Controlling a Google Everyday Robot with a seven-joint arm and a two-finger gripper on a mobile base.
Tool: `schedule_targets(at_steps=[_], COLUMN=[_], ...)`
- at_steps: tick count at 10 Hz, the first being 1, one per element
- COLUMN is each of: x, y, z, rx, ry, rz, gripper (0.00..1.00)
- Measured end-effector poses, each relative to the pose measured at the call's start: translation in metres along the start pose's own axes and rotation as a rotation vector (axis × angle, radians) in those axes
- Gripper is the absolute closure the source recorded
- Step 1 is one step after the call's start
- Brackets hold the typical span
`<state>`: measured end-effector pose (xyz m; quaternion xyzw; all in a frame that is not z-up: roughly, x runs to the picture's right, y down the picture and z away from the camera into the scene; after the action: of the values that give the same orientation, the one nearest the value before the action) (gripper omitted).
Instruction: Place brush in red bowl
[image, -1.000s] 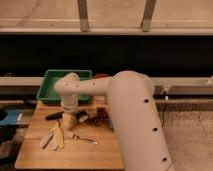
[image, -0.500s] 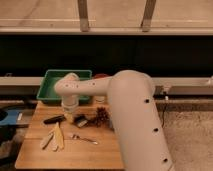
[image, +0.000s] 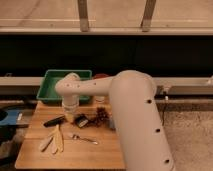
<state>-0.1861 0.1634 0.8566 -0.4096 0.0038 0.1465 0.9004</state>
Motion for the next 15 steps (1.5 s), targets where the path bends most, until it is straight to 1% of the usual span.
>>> schedule_targets(at_steps=[2, 3, 4, 5, 7, 8, 9, 11, 12, 13, 14, 15], x=[-0.005, -0.006, -0.006, -0.008, -0.012, -0.013, -0.014, -0.019, -0.021, -0.017, -0.014, -0.012], y=[0.001, 0.001, 0.000, -0.001, -0.004, -0.006, -0.016, -0.030, -0.046, -0.066, -0.082, -0.095], z=[-0.003, -0.007, -0.016, -0.025, -0.062, -0.071, -0.103, -0.142, -0.168, -0.189, -0.210, -0.225], rx=[-0.008, -0.009, -0.005, 0.003, 0.044, 0.057, 0.109, 0.170, 0.209, 0.248, 0.278, 0.303], ry=[-0.016, -0.030, -0.045, -0.056, -0.073, -0.075, -0.073, -0.072, -0.089, -0.106, -0.134, -0.157], rz=[-0.012, -0.015, -0.017, -0.019, -0.028, -0.030, -0.031, -0.033, -0.028, -0.014, 0.005, 0.023], gripper=[1.00, 1.00, 1.00, 1.00, 1.00, 1.00, 1.00, 1.00, 1.00, 1.00, 1.00, 1.00])
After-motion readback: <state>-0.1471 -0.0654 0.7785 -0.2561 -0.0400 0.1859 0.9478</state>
